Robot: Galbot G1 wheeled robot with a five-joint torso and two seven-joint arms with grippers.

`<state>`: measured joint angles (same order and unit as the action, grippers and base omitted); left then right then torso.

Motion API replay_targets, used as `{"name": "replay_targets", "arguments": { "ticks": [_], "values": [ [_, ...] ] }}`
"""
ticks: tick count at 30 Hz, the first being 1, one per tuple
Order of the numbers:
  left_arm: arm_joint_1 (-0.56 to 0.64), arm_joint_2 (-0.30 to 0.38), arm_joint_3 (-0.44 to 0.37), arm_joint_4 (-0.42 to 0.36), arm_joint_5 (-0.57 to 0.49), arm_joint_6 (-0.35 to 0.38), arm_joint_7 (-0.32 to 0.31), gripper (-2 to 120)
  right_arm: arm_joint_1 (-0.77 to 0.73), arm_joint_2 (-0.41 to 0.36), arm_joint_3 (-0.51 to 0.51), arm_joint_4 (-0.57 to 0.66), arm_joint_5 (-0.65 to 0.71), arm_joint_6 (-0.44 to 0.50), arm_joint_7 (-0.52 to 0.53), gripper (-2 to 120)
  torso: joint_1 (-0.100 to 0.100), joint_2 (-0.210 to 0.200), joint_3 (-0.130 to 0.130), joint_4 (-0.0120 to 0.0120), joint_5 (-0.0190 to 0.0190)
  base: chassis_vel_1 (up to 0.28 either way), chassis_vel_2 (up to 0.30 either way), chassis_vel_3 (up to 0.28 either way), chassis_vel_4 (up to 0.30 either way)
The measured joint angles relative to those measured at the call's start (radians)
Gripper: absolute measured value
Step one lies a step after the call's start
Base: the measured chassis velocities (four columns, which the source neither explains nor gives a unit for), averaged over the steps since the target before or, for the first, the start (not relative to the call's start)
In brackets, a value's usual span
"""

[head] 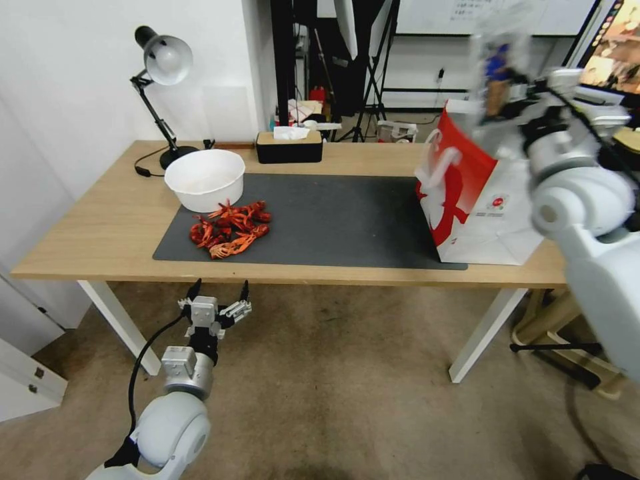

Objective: Close the takeout container lid, then place the container into the takeout bag.

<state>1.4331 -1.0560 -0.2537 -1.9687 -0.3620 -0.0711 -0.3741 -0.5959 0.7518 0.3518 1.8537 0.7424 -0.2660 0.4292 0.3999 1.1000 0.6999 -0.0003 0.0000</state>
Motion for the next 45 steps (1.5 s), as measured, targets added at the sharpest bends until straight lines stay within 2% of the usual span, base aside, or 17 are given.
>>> {"name": "replay_targets", "arguments": {
  "ticks": [11, 12, 13, 17, 21, 22, 28, 29, 31, 32, 34, 35, 37, 45],
  "values": [
    [-0.002, -0.007, 0.008, 0.004, 0.005, -0.002, 0.0, 100, -0.045, 0.032, 0.013, 0.001, 0.086, -0.029, 0.041, 2, 0.0, 0.0, 0.0, 0.0005, 0.0001, 0.0, 0.0, 0.0, 0.0],
    [0.0, -0.008, 0.008, 0.003, 0.006, -0.002, 0.0, 100, -0.053, 0.039, 0.016, 0.005, 0.094, -0.034, 0.043, 7, 0.0, 0.0, 0.0, 0.0005, 0.0, 0.0, 0.0, 0.0, 0.0],
    [0.0, -0.008, 0.008, 0.003, 0.006, -0.002, 0.0, 100, -0.053, 0.039, 0.016, 0.005, 0.094, -0.034, 0.043, 7, 0.0, 0.0, 0.0, 0.0005, 0.0, 0.0, 0.0, 0.0, 0.0],
    [0.002, -0.01, 0.007, 0.0, 0.009, -0.002, 0.0, 100, -0.073, 0.055, 0.02, 0.019, 0.098, -0.052, 0.053, 28, 0.0, 0.0, 0.0, 0.0004, -0.0001, 0.0, 0.0, 0.0, 0.0],
    [0.002, -0.012, 0.007, 0.0, 0.01, -0.002, -0.001, 100, -0.082, 0.057, 0.021, 0.027, 0.098, -0.056, 0.056, 36, 0.0, 0.0, 0.0, 0.0004, -0.0001, 0.0, 0.0, 0.0, 0.0],
    [0.002, -0.013, 0.007, 0.0, 0.01, -0.002, -0.001, 100, -0.086, 0.057, 0.022, 0.031, 0.098, -0.054, 0.053, 42, 0.0, 0.0, 0.0, 0.0003, 0.0, 0.0, 0.0, 0.0, 0.0],
    [0.001, -0.014, 0.006, -0.005, 0.01, -0.001, -0.002, 100, -0.118, 0.048, 0.038, 0.073, 0.097, 0.018, -0.036, 64, 0.0, 0.0, 0.0, 0.0003, -0.0001, 0.0, 0.0, 0.0, 0.0],
    [0.001, -0.014, 0.006, -0.005, 0.01, -0.001, -0.002, 100, -0.118, 0.048, 0.038, 0.073, 0.097, 0.018, -0.036, 64, 0.0, 0.0, 0.0, 0.0003, -0.0001, 0.0, 0.0, 0.0, 0.0],
    [0.001, -0.014, 0.004, -0.01, 0.01, -0.001, -0.001, 100, -0.15, 0.037, 0.053, 0.108, 0.097, 0.054, -0.113, 77, 0.0, 0.0, 0.0, 0.0004, -0.0002, 0.0, 0.0, 0.0, 0.0],
    [0.001, -0.014, 0.004, -0.01, 0.01, -0.001, -0.001, 100, -0.15, 0.037, 0.053, 0.108, 0.097, 0.054, -0.113, 77, 0.0, 0.0, 0.0, 0.0004, -0.0002, 0.0, 0.0, 0.0, 0.0],
    [0.005, -0.017, 0.001, -0.013, 0.0, -0.005, 0.009, 100, -0.218, 0.025, 0.075, 0.157, 0.102, 0.106, -0.216, 88, 0.0, 0.0, 0.0, 0.0005, -0.0001, 0.0, 0.0, 0.0, 0.0],
    [0.005, -0.017, 0.001, -0.013, 0.0, -0.005, 0.009, 100, -0.218, 0.025, 0.075, 0.157, 0.102, 0.106, -0.216, 88, 0.0, 0.0, 0.0, 0.0005, -0.0001, 0.0, 0.0, 0.0, 0.0],
    [0.009, -0.02, -0.004, -0.013, -0.012, -0.027, 0.027, 100, -0.307, 0.021, 0.104, 0.205, 0.098, 0.134, -0.281, 98, 0.0, 0.0, 0.0, 0.0003, 0.0, 0.0, 0.0, 0.0, 0.0],
    [0.02, -0.031, -0.022, -0.008, -0.022, -0.056, 0.047, 100, -0.537, 0.052, 0.195, 0.314, -0.004, 0.191, -0.364, 112, 0.0, 0.0, 0.0, 0.0004, -0.0003, 0.0, 0.0, 0.0, 0.0]
  ]
}}
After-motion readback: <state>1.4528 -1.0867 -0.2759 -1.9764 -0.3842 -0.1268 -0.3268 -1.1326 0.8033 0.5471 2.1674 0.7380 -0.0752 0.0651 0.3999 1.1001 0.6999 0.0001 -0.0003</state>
